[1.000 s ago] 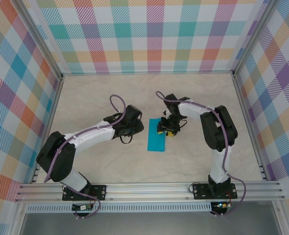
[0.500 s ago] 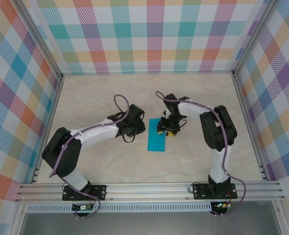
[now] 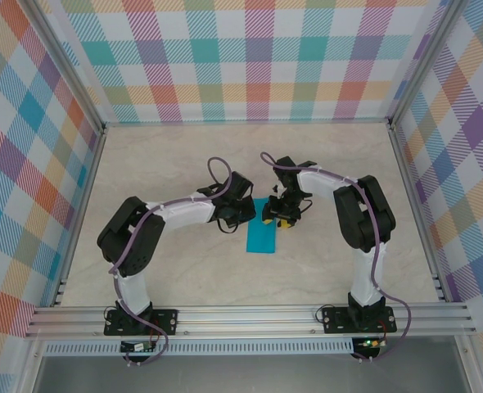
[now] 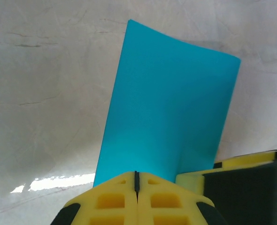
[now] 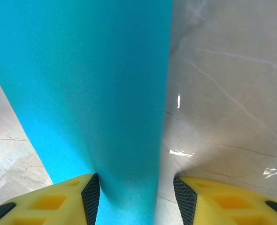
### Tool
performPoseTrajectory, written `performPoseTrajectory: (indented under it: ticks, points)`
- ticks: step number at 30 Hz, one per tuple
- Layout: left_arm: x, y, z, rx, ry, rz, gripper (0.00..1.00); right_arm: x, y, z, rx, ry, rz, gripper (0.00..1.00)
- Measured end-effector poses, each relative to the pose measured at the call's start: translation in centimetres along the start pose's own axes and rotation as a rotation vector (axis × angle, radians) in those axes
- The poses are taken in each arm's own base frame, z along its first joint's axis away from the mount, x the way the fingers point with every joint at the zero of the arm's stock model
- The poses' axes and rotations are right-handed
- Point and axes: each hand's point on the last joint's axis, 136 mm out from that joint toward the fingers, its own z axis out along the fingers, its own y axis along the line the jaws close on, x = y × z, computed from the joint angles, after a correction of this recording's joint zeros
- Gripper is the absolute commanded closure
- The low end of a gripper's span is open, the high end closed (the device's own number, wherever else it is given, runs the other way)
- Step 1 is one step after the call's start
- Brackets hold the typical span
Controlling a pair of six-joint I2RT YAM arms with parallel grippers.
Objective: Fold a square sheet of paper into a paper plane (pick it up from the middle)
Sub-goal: Hold the square sheet of paper at the center of the table.
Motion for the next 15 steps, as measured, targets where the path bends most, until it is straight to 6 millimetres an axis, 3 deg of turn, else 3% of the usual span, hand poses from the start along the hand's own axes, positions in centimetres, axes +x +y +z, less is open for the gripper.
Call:
performPoseTrajectory:
  ticks: [15]
  points:
    - [0.4,0.2,2.0,0.01,0.028,-0.001,1.0,0.0,0.0,0.0,0.0,0.001,0.001,0.49]
